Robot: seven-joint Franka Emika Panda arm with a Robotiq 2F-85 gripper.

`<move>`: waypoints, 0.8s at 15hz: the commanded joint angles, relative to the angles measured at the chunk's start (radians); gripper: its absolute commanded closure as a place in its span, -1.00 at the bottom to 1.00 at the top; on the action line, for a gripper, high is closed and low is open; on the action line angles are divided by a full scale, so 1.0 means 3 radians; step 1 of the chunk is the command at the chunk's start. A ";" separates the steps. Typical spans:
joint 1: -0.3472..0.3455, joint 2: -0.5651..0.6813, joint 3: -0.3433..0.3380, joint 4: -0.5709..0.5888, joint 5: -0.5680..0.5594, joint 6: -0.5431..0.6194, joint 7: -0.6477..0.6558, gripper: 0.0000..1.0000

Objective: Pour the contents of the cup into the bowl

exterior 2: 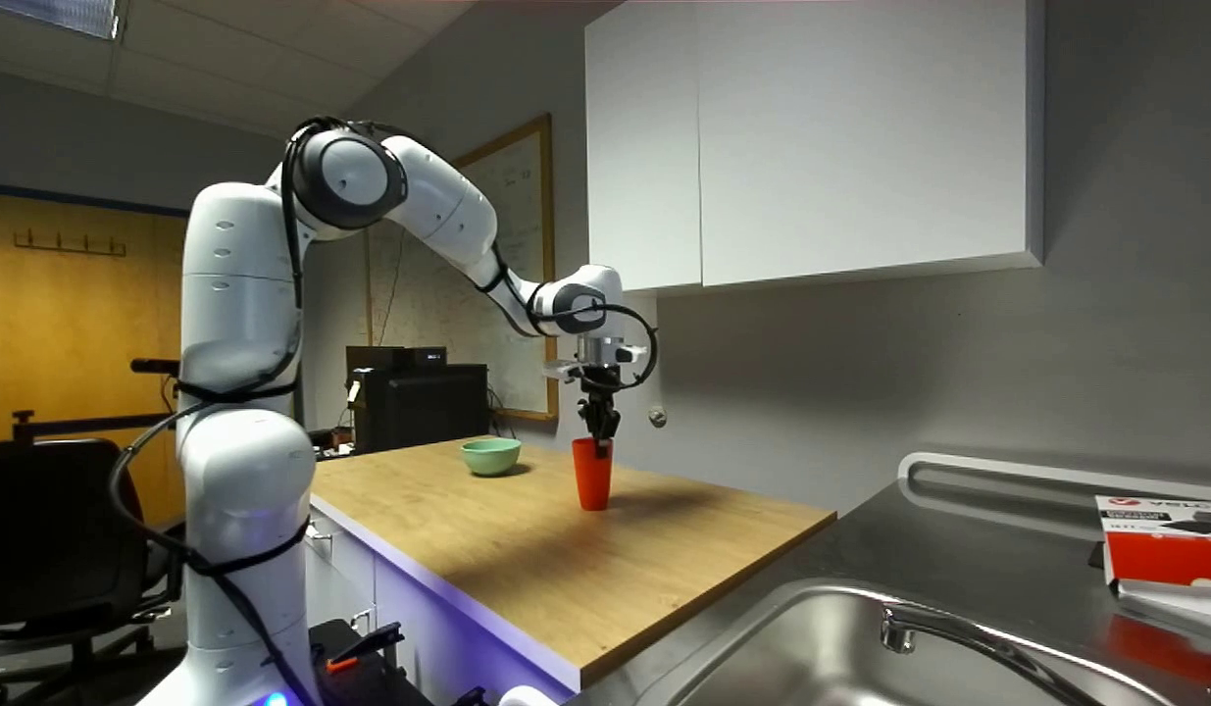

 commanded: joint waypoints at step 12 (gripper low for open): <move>0.0705 0.0264 0.0375 0.0710 -0.0914 -0.0701 0.0924 0.98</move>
